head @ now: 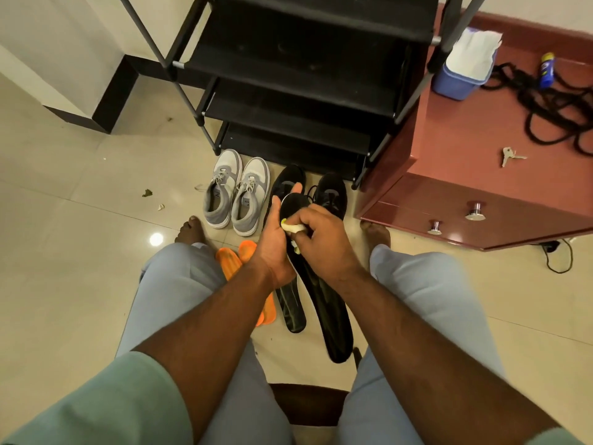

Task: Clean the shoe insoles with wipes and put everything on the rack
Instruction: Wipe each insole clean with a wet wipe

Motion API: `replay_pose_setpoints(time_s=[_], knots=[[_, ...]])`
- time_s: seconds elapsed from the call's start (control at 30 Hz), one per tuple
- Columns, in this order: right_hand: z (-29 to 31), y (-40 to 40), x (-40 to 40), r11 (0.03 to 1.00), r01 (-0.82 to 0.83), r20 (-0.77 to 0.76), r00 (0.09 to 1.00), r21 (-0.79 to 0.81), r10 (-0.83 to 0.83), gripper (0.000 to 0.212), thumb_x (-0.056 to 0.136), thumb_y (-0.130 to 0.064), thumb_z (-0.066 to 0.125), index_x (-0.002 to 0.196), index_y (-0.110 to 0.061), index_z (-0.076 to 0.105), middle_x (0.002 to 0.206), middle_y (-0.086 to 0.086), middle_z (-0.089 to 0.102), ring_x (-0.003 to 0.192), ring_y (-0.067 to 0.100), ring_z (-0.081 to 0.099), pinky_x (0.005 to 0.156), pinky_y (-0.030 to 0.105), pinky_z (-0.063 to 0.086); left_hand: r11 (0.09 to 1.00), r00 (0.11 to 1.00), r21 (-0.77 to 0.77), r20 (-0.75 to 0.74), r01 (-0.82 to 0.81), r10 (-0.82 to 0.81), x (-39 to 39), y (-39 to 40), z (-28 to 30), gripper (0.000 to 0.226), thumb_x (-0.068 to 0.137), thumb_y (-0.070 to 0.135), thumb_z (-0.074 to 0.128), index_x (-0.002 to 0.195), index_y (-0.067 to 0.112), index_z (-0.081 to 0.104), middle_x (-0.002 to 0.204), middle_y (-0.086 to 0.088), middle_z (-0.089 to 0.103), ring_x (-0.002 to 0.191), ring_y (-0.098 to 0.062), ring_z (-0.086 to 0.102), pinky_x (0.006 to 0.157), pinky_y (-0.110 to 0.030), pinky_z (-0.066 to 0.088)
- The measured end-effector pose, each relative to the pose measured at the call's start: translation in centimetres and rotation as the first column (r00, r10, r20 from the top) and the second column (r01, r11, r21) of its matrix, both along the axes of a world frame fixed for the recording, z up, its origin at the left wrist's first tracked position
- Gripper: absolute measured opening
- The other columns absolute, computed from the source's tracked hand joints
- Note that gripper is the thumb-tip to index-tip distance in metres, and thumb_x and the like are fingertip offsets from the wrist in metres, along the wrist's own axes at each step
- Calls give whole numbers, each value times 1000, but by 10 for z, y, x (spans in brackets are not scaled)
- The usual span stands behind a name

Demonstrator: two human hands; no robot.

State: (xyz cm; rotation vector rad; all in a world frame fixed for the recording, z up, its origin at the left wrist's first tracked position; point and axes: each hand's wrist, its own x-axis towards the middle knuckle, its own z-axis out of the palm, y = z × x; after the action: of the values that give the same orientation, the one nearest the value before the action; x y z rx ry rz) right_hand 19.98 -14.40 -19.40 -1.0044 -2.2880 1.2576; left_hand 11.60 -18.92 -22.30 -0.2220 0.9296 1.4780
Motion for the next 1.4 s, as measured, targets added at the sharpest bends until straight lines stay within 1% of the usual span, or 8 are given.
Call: replay_pose_setpoints(time_s=[0.17, 0.3, 0.4, 0.57, 0.8, 1.1, 1.27, 1.4], knots=[[-8, 6, 17, 992, 30, 193, 980, 121, -53, 19, 83, 4, 58, 98, -4, 68, 106, 11, 60, 100, 20, 58, 85, 16, 38, 998, 998, 40, 27, 51, -52, -4, -1, 1, 52, 96, 68, 27, 140, 49, 48, 136, -11, 60, 122, -28, 61, 94, -46, 51], [3, 1, 5, 986, 1, 77, 997, 166, -14, 20, 83, 4, 56, 98, -5, 67, 98, 8, 59, 90, 18, 57, 82, 28, 48, 997, 997, -2, 13, 76, -76, 3, -4, 3, 57, 87, 72, 37, 127, 42, 64, 131, -8, 65, 118, -24, 64, 92, -41, 51], [4, 20, 1, 973, 64, 147, 984, 223, -98, 25, 85, 1, 54, 106, -7, 65, 103, 8, 58, 95, 20, 57, 85, 31, 48, 993, 992, -13, 34, 121, -120, 4, -8, 7, 62, 93, 71, 32, 123, 31, 68, 126, -10, 67, 114, -24, 66, 89, -40, 53], [0, 4, 16, 948, -238, 366, 919, 210, 149, 22, 87, 0, 53, 105, -7, 64, 106, 8, 56, 93, 23, 57, 82, 36, 48, 999, 999, 3, 27, 47, -47, -8, -8, 7, 58, 95, 70, 26, 137, 39, 54, 129, -11, 66, 107, -27, 69, 86, -45, 52], [15, 32, -9, 947, -55, 216, 976, 315, -15, 22, 86, 3, 52, 98, -5, 67, 99, 10, 58, 88, 23, 57, 77, 33, 48, 985, 984, -27, 58, 170, -168, 1, -12, 2, 78, 89, 77, 35, 133, 18, 62, 131, -18, 63, 121, -31, 61, 99, -44, 49], [1, 18, 18, 879, -398, 418, 868, 263, 268, 22, 87, -1, 54, 105, -5, 66, 106, 12, 57, 96, 27, 57, 83, 39, 49, 1000, 1000, -28, 25, 0, 0, -9, -4, 4, 63, 95, 71, 25, 133, 34, 58, 118, -12, 71, 101, -27, 72, 84, -43, 53], [14, 38, -13, 919, -175, 272, 959, 353, 78, 24, 84, 3, 54, 101, -6, 69, 100, 10, 59, 91, 24, 58, 79, 39, 50, 992, 993, -41, 26, 118, -117, -2, -11, 9, 74, 92, 73, 32, 126, 17, 66, 124, -18, 67, 109, -29, 68, 90, -42, 52], [10, 34, -13, 981, -44, 91, 995, 190, 27, 24, 77, 7, 60, 93, -8, 71, 91, 6, 62, 84, 16, 59, 75, 29, 47, 999, 997, -14, 62, 47, -46, -6, -9, 12, 67, 95, 69, 30, 127, 22, 64, 117, -15, 71, 103, -28, 71, 78, -37, 59]])
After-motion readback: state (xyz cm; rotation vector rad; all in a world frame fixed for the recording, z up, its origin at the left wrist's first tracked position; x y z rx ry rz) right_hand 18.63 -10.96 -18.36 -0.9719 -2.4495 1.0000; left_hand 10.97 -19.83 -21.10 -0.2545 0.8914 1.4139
